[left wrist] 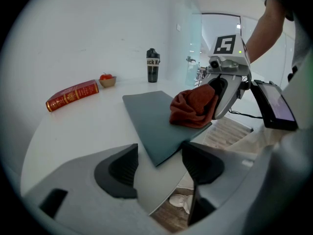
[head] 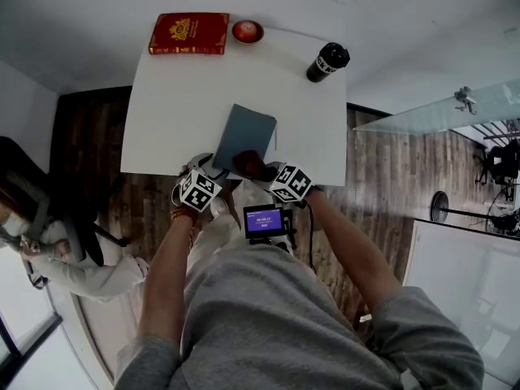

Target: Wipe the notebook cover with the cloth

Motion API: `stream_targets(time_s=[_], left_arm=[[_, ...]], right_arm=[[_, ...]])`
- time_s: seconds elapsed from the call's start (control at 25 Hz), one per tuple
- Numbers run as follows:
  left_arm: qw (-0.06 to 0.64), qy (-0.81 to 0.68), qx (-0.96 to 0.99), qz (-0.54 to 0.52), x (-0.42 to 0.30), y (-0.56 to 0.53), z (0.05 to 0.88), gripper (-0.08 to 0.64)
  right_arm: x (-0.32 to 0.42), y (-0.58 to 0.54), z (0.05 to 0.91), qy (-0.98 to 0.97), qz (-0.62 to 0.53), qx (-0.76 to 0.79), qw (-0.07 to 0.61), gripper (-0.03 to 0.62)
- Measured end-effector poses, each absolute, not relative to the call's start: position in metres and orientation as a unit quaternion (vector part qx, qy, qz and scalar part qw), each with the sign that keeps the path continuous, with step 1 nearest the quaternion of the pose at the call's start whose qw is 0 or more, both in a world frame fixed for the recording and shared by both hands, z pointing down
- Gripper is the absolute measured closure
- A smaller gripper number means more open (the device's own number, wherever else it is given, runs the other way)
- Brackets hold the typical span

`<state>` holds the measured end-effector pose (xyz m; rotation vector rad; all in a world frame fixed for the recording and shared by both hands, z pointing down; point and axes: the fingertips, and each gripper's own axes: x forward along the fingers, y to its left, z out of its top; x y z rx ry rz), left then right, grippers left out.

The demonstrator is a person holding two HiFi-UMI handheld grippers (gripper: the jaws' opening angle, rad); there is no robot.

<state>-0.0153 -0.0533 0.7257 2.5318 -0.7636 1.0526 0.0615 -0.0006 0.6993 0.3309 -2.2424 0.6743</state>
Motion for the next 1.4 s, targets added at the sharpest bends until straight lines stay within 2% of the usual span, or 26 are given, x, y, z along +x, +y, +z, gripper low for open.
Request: stream_targets(time_s=[0.28, 0.6, 0.84, 1.12, 1.24, 1.4], left_arm=[[0.147, -0.264, 0.880, 0.366, -0.016, -0.053, 0.727, 0.275], [0.164, -0.228, 0.898, 0.338, -0.014, -0.049, 0.709, 0.281], [0.103, -0.272, 0.933, 0.212, -0.008, -0.080, 0.610, 0.306], [0.051, -0.366, 0.928, 0.054, -0.003, -0.114, 0.472, 0.395], [0.026, -0.393, 0.919, 0.012, 0.000, -0.114, 0.430, 0.436], [-0.001, -0.433, 0.901, -0.019, -0.001, -0.114, 0.392, 0.495]], right_arm=[[0.061, 0.003, 0.699, -0.876, 0.278, 0.116, 0.375, 0.537], [0.072, -0.030, 0.665, -0.893, 0.264, 0.160, 0.326, 0.532], [0.080, -0.079, 0.577, -0.923, 0.196, 0.257, 0.208, 0.528], [0.083, -0.102, 0.446, -0.921, 0.098, 0.377, 0.033, 0.529], [0.085, -0.096, 0.405, -0.909, 0.058, 0.412, -0.007, 0.529], [0.085, -0.088, 0.374, -0.895, 0.017, 0.445, -0.027, 0.529]])
